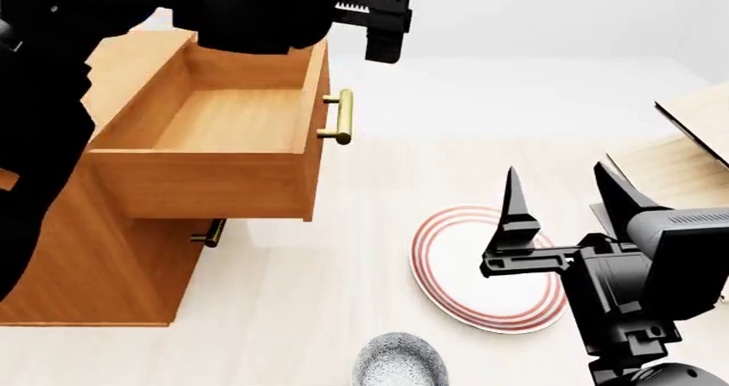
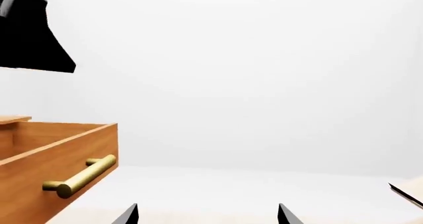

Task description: Open the top drawer of the cabinet and put the bowl in it.

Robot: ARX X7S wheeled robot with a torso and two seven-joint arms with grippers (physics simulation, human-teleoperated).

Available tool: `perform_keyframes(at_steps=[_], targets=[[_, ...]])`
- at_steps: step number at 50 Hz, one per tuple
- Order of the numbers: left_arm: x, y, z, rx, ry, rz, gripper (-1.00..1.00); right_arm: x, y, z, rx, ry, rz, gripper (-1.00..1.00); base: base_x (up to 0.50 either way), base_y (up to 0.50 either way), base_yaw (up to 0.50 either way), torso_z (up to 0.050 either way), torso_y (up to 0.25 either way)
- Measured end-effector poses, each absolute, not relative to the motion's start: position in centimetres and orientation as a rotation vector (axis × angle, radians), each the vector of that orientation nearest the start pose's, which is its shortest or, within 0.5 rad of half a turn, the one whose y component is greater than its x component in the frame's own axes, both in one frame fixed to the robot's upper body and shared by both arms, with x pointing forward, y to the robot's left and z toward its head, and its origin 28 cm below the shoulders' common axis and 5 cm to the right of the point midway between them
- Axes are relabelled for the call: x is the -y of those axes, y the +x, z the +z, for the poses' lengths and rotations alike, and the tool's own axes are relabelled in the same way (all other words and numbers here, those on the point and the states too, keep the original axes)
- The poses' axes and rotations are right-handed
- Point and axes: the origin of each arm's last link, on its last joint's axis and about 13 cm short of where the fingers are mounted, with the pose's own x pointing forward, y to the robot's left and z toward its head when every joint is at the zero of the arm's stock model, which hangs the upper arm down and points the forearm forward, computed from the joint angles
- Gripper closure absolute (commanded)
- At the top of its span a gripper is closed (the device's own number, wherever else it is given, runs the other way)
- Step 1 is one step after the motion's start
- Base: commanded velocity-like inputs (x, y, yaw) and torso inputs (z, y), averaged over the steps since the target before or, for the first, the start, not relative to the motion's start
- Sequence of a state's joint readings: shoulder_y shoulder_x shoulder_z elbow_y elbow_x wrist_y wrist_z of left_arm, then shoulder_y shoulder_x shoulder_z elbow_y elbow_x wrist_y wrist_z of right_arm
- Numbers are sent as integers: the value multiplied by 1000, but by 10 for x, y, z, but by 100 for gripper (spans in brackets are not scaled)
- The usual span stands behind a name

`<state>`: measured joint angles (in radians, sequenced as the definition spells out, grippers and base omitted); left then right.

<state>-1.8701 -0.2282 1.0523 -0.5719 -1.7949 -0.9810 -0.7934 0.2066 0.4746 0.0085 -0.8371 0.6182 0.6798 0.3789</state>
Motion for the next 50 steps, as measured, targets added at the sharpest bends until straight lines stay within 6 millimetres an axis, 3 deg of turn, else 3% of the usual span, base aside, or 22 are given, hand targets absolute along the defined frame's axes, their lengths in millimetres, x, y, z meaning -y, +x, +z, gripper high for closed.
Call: perform_keyframes(at_steps=[8, 21, 34, 50], targets=[[-131, 304, 393, -248, 128, -323, -100, 131, 191, 185, 268, -16, 55, -100, 0, 0, 0, 0, 0], [-128, 268, 362, -83, 150, -497, -100, 143, 184, 203, 313, -29, -17, -100, 0, 0, 0, 0, 0], [-122, 235, 327, -50, 158, -639, -100, 164, 169, 230, 376, -54, -133, -100, 0, 0, 0, 0, 0], [-115, 210, 291, -70, 170, -758, -100, 187, 144, 260, 443, -101, -268, -100, 0, 0, 0, 0, 0]])
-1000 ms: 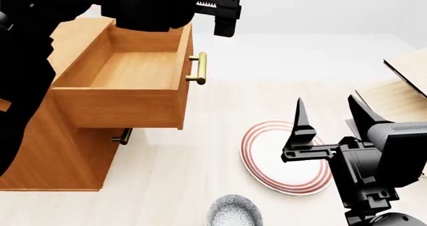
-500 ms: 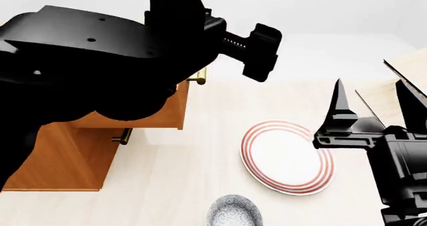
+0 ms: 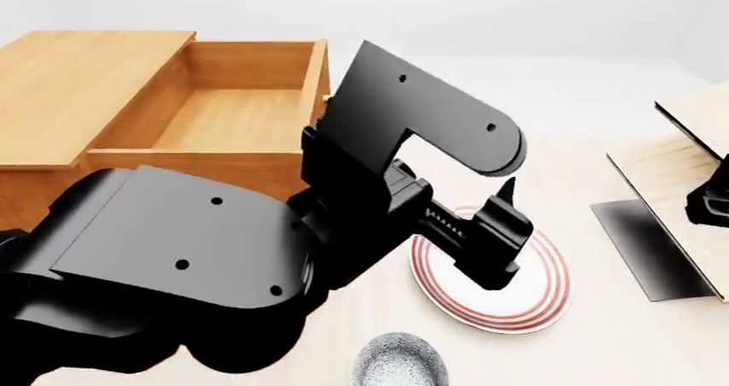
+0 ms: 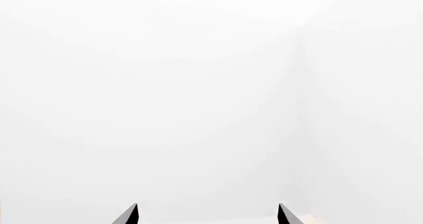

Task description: Open the top drawer of the cabinet and put the bowl in it.

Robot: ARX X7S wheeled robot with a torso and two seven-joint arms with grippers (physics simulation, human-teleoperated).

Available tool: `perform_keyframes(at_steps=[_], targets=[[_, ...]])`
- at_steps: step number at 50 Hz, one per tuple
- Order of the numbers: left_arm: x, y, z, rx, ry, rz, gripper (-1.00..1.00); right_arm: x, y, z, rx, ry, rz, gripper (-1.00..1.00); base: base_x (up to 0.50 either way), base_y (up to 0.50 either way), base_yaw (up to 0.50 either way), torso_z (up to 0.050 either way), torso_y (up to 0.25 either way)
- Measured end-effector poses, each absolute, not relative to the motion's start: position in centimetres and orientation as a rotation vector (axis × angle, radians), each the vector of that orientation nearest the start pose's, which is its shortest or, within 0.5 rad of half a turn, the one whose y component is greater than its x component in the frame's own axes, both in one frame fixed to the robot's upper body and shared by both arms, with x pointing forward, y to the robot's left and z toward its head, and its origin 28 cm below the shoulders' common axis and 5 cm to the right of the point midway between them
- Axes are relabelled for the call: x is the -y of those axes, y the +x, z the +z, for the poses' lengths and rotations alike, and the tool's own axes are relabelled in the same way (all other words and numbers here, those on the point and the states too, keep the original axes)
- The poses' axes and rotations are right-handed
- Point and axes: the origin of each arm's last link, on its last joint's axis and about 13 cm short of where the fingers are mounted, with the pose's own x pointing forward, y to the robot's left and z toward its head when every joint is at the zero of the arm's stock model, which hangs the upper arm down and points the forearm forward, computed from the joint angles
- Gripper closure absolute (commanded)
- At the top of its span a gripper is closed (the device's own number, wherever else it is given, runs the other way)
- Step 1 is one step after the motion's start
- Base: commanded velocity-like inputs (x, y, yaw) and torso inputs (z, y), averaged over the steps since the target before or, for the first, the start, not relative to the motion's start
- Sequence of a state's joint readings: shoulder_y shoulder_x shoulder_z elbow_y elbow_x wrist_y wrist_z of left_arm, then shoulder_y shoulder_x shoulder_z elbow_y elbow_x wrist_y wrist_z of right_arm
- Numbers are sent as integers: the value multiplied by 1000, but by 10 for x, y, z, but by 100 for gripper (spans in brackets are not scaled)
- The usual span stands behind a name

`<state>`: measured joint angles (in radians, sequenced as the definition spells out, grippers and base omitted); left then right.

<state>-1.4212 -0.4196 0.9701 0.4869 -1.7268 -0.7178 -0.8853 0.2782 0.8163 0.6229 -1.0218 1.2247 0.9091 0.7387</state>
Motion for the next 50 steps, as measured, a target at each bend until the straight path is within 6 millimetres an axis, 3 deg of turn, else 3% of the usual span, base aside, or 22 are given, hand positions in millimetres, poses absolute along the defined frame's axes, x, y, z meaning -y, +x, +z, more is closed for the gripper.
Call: perform_keyframes(at_steps=[19, 50], targets=[[-108, 198, 252, -55, 161, -839, -100, 192, 132, 271, 479, -118, -302, -100, 0, 0, 0, 0, 0], [-117, 219, 196, -202, 72, -800, -100, 188, 135, 267, 473, -122, -280, -100, 0, 0, 0, 0, 0]])
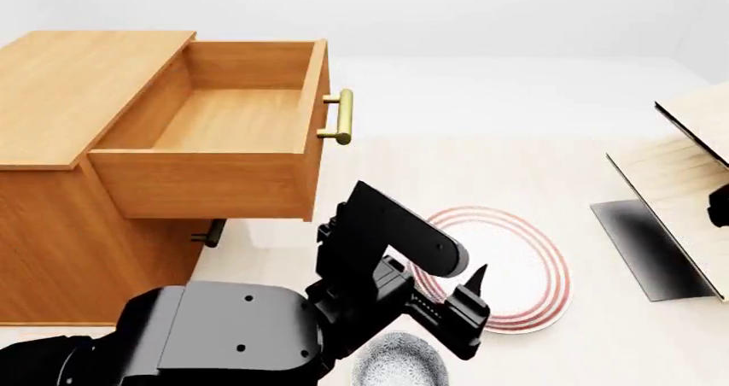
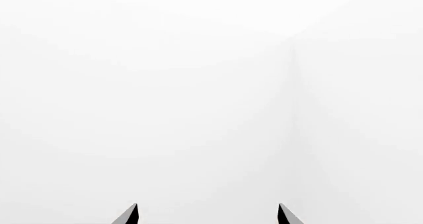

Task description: Open the top drawer of the cabinet and put the bowl in it.

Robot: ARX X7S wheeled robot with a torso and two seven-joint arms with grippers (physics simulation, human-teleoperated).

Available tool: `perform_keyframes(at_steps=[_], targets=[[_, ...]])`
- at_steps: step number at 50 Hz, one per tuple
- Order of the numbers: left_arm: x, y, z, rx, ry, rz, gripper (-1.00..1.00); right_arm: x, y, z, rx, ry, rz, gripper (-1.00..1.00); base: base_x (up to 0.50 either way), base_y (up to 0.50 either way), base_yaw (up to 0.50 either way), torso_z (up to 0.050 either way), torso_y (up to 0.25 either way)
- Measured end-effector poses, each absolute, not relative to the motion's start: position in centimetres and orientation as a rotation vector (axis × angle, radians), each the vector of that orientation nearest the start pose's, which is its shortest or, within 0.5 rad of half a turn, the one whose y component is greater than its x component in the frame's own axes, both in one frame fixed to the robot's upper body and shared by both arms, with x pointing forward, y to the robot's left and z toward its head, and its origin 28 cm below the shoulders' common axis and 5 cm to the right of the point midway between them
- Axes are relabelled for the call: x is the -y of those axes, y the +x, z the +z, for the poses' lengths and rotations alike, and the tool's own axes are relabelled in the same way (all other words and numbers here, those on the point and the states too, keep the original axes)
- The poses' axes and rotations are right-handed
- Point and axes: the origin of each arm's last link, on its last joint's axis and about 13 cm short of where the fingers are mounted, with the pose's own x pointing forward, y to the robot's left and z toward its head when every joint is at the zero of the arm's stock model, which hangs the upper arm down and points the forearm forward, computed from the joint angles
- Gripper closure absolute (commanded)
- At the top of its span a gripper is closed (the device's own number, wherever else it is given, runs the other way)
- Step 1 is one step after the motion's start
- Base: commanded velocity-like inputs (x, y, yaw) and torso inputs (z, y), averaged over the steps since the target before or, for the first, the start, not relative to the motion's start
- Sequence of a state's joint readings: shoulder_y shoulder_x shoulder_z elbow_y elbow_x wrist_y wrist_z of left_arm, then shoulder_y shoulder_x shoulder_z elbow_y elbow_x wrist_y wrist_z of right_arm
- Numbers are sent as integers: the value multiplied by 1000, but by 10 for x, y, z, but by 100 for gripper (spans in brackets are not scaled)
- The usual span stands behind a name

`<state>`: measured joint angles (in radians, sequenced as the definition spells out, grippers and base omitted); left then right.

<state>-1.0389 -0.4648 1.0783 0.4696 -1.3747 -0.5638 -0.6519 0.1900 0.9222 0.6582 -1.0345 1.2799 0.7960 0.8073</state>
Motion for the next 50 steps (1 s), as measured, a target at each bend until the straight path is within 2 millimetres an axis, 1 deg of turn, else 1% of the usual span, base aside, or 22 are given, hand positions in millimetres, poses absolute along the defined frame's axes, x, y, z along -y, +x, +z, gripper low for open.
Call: perform_keyframes(at_steps=[19, 50], targets=[[-121, 226, 175, -277, 50, -784, -100, 187, 136, 264, 469, -123, -271, -100, 0, 0, 0, 0, 0], [-140, 232, 155, -423, 33, -726, -100, 185, 139, 260, 460, -124, -263, -100, 0, 0, 0, 0, 0]])
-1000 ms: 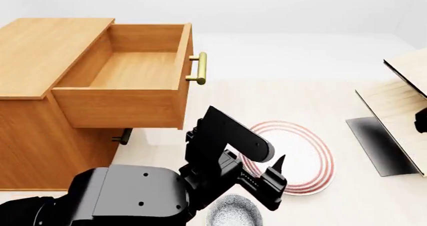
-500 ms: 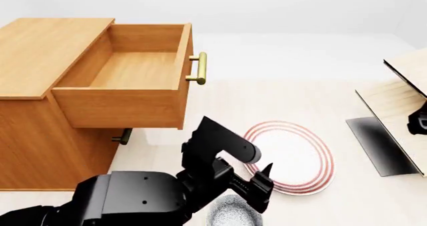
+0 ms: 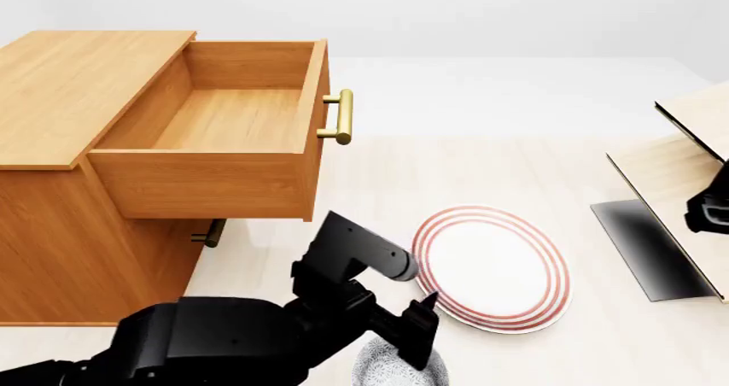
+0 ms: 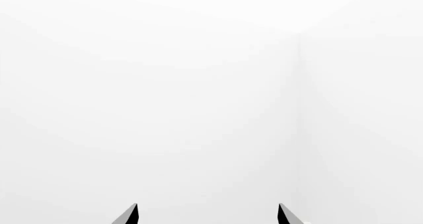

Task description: Open the top drawer of the cabinet and put the bowl in it.

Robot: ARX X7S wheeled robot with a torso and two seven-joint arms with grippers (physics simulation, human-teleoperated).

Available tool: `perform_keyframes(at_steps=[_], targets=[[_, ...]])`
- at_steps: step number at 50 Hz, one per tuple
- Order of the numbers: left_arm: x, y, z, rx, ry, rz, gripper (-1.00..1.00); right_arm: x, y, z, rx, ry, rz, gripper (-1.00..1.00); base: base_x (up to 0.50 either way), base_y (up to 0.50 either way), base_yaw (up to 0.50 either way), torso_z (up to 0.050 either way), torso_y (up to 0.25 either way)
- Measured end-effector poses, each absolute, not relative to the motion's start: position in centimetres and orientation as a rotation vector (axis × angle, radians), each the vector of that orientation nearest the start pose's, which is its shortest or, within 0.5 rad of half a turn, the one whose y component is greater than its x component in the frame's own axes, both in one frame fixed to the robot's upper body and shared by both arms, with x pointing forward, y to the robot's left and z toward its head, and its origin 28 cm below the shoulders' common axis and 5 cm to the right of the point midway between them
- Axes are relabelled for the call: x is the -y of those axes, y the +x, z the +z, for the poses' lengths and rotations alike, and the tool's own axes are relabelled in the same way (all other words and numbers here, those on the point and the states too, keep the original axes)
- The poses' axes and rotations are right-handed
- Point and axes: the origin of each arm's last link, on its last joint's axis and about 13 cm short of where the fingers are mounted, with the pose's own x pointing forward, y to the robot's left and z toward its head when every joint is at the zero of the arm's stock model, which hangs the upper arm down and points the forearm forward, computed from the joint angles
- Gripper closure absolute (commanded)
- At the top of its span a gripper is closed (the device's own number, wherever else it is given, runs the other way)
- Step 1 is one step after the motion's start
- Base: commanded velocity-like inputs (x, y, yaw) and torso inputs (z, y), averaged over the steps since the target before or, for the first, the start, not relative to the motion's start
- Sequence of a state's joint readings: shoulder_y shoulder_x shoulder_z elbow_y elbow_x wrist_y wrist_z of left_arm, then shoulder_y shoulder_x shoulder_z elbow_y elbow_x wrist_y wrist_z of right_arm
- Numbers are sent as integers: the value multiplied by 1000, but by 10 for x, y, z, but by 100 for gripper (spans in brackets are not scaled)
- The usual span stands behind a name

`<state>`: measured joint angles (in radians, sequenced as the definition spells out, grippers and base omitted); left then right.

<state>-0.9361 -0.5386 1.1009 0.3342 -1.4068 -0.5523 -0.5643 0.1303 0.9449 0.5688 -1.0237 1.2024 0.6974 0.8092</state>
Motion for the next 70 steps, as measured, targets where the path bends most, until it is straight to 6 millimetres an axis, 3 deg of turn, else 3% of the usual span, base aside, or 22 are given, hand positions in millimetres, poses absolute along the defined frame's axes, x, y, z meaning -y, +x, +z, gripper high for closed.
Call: perform_keyframes(at_steps=[52, 70], targets=[[-170, 213, 131, -576, 108, -702, -100, 180, 147, 256, 448, -117, -238, -100, 0, 0, 0, 0, 0], [-173, 217, 123, -599, 106, -687, -100, 180, 147, 255, 445, -118, -237, -100, 0, 0, 0, 0, 0]])
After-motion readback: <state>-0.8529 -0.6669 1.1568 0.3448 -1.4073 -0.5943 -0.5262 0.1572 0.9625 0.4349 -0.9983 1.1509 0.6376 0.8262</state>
